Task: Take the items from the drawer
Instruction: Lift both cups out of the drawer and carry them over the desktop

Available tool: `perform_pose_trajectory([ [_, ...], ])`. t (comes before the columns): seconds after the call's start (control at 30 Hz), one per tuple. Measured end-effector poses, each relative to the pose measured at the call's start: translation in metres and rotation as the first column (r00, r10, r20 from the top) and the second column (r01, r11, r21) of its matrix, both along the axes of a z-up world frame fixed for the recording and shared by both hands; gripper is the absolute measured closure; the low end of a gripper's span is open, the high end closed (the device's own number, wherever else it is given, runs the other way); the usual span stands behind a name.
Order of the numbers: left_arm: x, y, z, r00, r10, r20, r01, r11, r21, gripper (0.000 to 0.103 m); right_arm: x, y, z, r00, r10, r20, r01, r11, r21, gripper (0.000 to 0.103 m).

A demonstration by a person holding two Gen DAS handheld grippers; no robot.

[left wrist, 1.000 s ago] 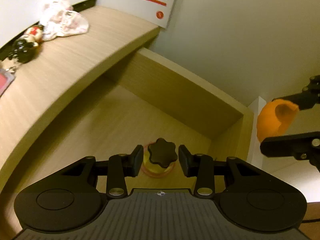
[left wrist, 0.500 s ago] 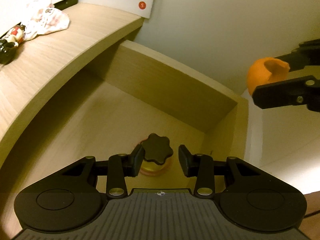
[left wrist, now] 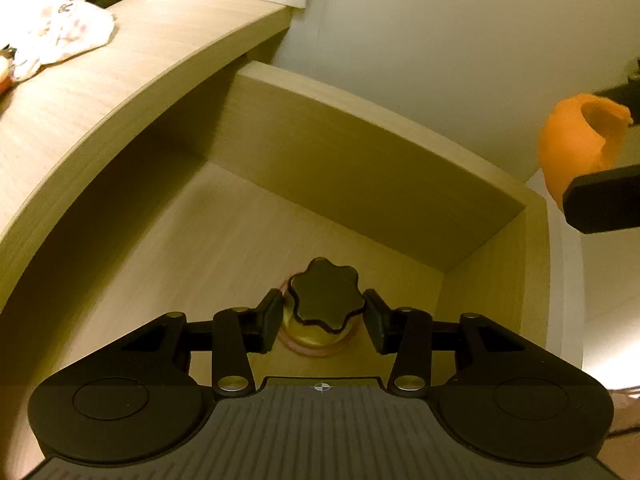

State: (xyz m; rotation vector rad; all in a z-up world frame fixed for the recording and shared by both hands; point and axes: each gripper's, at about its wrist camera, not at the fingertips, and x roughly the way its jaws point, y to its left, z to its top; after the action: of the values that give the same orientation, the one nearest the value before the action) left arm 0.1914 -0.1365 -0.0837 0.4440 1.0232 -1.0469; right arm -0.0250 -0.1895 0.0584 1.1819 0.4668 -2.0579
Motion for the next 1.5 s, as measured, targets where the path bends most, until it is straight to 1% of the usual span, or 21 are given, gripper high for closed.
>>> perform_pose_trajectory([
  [0.07, 0.002, 0.004, 0.002, 1.000, 0.009, -0.015, -0.009, 1.000, 0.000, 0.059, 0.000, -0.003, 0.001, 1.000, 0.026, -0.014, -0.026, 1.000, 0.006, 0.047],
  [0.17, 0.002, 0.018, 0.011, 0.999, 0.024, -0.025, -0.024, 1.000, -0.001, 0.060, -0.002, -0.008, 0.004, 0.999, 0.042, -0.019, -0.042, 0.999, -0.001, 0.047],
  [0.27, -0.001, 0.044, 0.024, 0.998, 0.046, -0.029, -0.047, 0.999, -0.012, 0.060, -0.002, -0.016, 0.003, 0.998, 0.065, -0.002, -0.065, 0.998, -0.008, 0.047],
  [0.33, -0.001, 0.065, 0.037, 0.996, 0.090, -0.022, -0.091, 0.996, -0.023, 0.060, -0.001, -0.026, 0.002, 0.996, 0.086, 0.015, -0.086, 0.996, -0.018, 0.047],
  [0.37, 0.000, 0.074, 0.046, 0.993, 0.116, -0.015, -0.117, 0.993, -0.035, 0.060, -0.001, -0.032, 0.002, 0.995, 0.097, 0.024, -0.096, 0.995, -0.026, 0.047],
  [0.47, 0.000, 0.111, 0.089, 0.977, 0.215, 0.000, -0.213, 0.967, -0.138, 0.060, -0.002, -0.052, 0.012, 0.990, 0.136, 0.035, -0.133, 0.988, -0.079, 0.047],
  [0.5, 0.001, 0.125, 0.108, 0.967, 0.255, 0.021, -0.247, 0.951, -0.183, 0.060, -0.004, -0.059, 0.018, 0.988, 0.151, 0.030, -0.147, 0.984, -0.104, 0.047],
  [0.57, 0.007, 0.146, 0.135, 0.940, 0.334, 0.072, -0.309, 0.921, -0.236, 0.060, -0.008, -0.075, 0.035, 0.983, 0.181, -0.007, -0.180, 0.971, -0.159, 0.047],
  [0.63, 0.019, 0.169, 0.157, 0.891, 0.440, 0.113, -0.395, 0.873, -0.285, 0.060, -0.015, -0.093, 0.053, 0.977, 0.204, -0.058, -0.212, 0.956, -0.205, 0.047],
  [0.67, 0.027, 0.181, 0.165, 0.860, 0.494, 0.126, -0.441, 0.845, -0.303, 0.060, -0.019, -0.103, 0.060, 0.974, 0.210, -0.083, -0.224, 0.949, -0.221, 0.047],
  [0.7, 0.034, 0.189, 0.168, 0.839, 0.527, 0.138, -0.470, 0.828, -0.307, 0.060, -0.024, -0.114, 0.065, 0.971, 0.216, -0.106, -0.235, 0.944, -0.233, 0.047],
  [0.77, 0.049, 0.202, 0.167, 0.802, 0.575, 0.160, -0.517, 0.803, -0.296, 0.060, -0.035, -0.137, 0.071, 0.963, 0.220, -0.157, -0.252, 0.939, -0.232, 0.047],
  [0.8, 0.055, 0.206, 0.163, 0.786, 0.599, 0.156, -0.543, 0.788, -0.290, 0.060, -0.039, -0.146, 0.073, 0.959, 0.221, -0.178, -0.259, 0.938, -0.230, 0.047],
  [0.83, 0.060, 0.210, 0.159, 0.773, 0.617, 0.145, -0.565, 0.774, -0.285, 0.060, -0.045, -0.156, 0.073, 0.957, 0.216, -0.192, -0.258, 0.938, -0.230, 0.047],
  [0.9, 0.069, 0.211, 0.152, 0.761, 0.635, 0.131, -0.587, 0.761, -0.278, 0.060, -0.055, -0.169, 0.071, 0.958, 0.198, -0.206, -0.244, 0.942, -0.230, 0.047],
  [1.03, 0.076, 0.201, 0.136, 0.763, 0.633, 0.127, -0.594, 0.766, -0.246, 0.060, -0.072, -0.190, 0.054, 0.960, 0.169, -0.225, -0.216, 0.956, -0.201, 0.047],
  [1.27, 0.095, 0.189, 0.115, 0.769, 0.627, 0.126, -0.597, 0.775, -0.208, 0.060, -0.098, -0.210, 0.015, 0.977, 0.146, -0.154, -0.170, 0.973, -0.155, 0.047],
  [1.3, 0.097, 0.188, 0.112, 0.768, 0.627, 0.130, -0.597, 0.774, -0.211, 0.060, -0.102, -0.212, 0.010, 0.980, 0.140, -0.140, -0.161, 0.975, -0.153, 0.047],
  [1.33, 0.098, 0.187, 0.110, 0.773, 0.621, 0.130, -0.588, 0.779, -0.218, 0.060, -0.104, -0.213, 0.006, 0.982, 0.137, -0.133, -0.157, 0.976, -0.152, 0.047],
  [1.47, 0.108, 0.184, 0.106, 0.764, 0.626, 0.155, -0.590, 0.776, -0.226, 0.058, -0.108, -0.219, -0.003, 0.981, 0.147, -0.127, -0.166, 0.974, -0.155, 0.047],
  [1.5, 0.111, 0.184, 0.104, 0.761, 0.629, 0.157, -0.593, 0.773, -0.225, 0.058, -0.108, -0.221, -0.005, 0.981, 0.152, -0.125, -0.170, 0.973, -0.153, 0.052],
])
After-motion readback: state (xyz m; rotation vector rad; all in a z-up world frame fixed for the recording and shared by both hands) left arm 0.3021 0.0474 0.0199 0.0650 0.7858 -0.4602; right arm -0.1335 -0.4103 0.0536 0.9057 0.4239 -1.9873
